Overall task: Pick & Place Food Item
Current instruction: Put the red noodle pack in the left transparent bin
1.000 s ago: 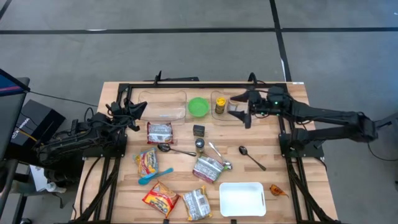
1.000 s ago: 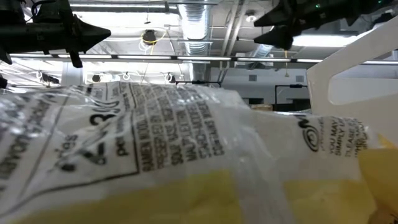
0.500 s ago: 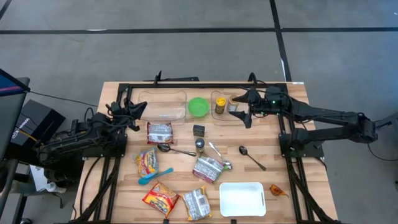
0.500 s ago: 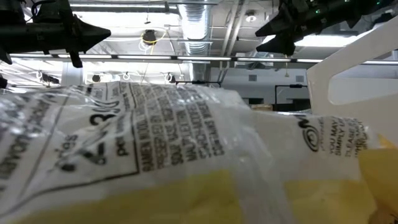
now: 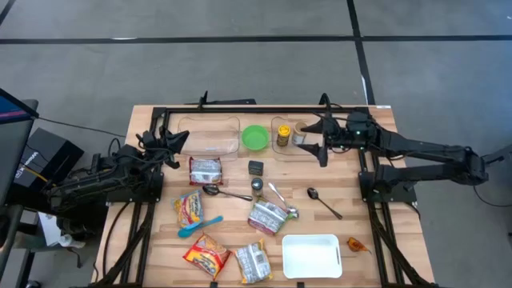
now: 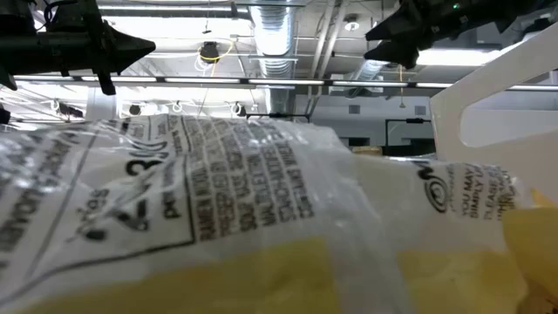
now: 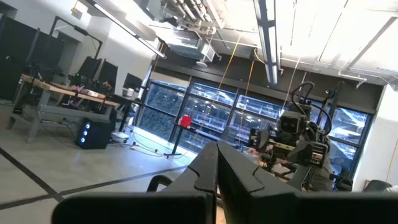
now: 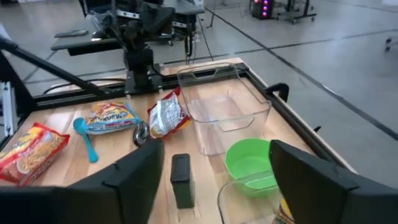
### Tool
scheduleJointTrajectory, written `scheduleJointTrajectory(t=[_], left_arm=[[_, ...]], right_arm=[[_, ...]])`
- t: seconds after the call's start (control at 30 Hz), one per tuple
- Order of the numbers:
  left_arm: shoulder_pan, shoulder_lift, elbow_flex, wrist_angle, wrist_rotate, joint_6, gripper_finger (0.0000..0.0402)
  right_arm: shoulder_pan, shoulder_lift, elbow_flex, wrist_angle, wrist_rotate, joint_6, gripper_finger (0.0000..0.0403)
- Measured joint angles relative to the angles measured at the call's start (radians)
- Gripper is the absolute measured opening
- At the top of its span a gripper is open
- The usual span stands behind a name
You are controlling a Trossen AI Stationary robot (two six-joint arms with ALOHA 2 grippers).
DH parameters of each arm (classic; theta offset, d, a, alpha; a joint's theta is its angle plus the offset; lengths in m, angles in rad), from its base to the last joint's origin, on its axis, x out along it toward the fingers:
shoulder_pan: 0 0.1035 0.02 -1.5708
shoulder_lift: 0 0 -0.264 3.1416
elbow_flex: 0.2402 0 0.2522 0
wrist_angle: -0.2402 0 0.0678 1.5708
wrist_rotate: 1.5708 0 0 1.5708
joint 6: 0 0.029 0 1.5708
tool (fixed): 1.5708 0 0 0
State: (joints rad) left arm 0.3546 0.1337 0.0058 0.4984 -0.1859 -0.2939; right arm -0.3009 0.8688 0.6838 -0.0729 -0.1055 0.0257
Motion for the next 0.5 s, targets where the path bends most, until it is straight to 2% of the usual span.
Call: scheduleJointTrajectory(t=[0.1, 0.33, 0.5], left_arm=[[0.000, 0.000, 0.000, 0.000, 0.000, 0.000, 0.0000], [0.000, 0.000, 0.000, 0.000, 0.000, 0.000, 0.0000], [0.000, 0.000, 0.000, 0.000, 0.000, 0.000, 0.0000]], right_arm=[[0.008, -0.043, 0.000, -0.043, 0.000, -0.009, 0.0230], [0.028, -0.154, 0.000, -0.104, 0.000, -0.003, 0.0092], [0.039, -0.183, 0.000, -0.110, 0.001, 0.076, 0.0033]])
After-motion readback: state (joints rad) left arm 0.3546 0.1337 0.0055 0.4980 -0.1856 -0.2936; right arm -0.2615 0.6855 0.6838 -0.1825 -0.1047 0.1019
